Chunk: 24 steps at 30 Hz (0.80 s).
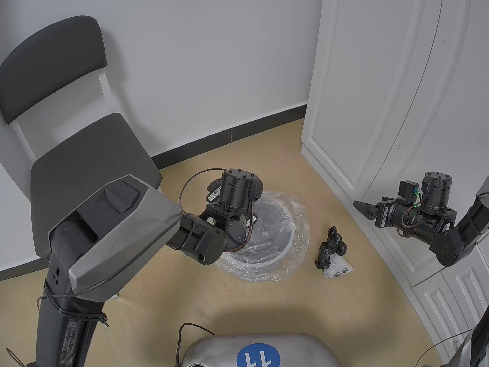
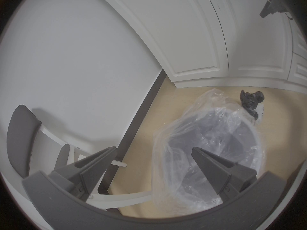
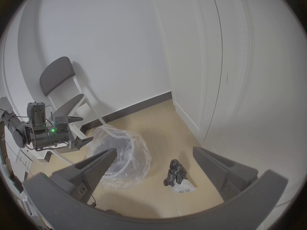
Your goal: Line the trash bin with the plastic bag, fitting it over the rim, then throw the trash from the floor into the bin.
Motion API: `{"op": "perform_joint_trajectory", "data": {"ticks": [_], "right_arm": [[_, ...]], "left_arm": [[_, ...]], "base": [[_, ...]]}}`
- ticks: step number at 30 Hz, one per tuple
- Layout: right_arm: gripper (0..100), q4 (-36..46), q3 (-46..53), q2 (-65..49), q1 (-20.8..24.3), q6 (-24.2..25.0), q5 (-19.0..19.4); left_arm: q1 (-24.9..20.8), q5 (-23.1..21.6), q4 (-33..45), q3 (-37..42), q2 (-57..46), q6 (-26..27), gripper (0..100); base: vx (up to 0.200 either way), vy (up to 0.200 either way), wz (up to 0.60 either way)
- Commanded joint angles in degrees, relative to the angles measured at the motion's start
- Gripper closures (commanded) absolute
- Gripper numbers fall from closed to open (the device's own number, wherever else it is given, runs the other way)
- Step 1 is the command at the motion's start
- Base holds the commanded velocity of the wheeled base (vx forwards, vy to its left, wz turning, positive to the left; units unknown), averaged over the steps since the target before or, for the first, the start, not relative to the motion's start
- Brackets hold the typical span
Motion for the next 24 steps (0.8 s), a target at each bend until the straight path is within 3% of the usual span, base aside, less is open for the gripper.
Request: {"op": "perform_joint_trajectory", "data": {"ticks": [1,9,16,24], "right_arm": [[0,-0.45,0.23,0.52,0.19,0.04,0.01],[0,-1.25,0.05,0.52,-0.16,0.13,0.01],[0,-1.25,-0.21,0.52,-0.34,0.22,0.01],[0,-1.33,-0.39,0.79,-0.25,0.22,0.01]], "left_arm": [[1.61,0.08,-0.03,-4.45,5.29,1.24,0],[4.78,0.25,0.15,-15.0,11.44,5.63,0],[6.8,2.8,4.98,-26.77,16.01,5.81,0],[7.24,2.89,5.25,-27.64,18.03,5.81,0]], "base": [[0.0,0.0,0.0],[0.0,0.0,0.0],[0.0,0.0,0.0],[0.0,0.0,0.0]]}}
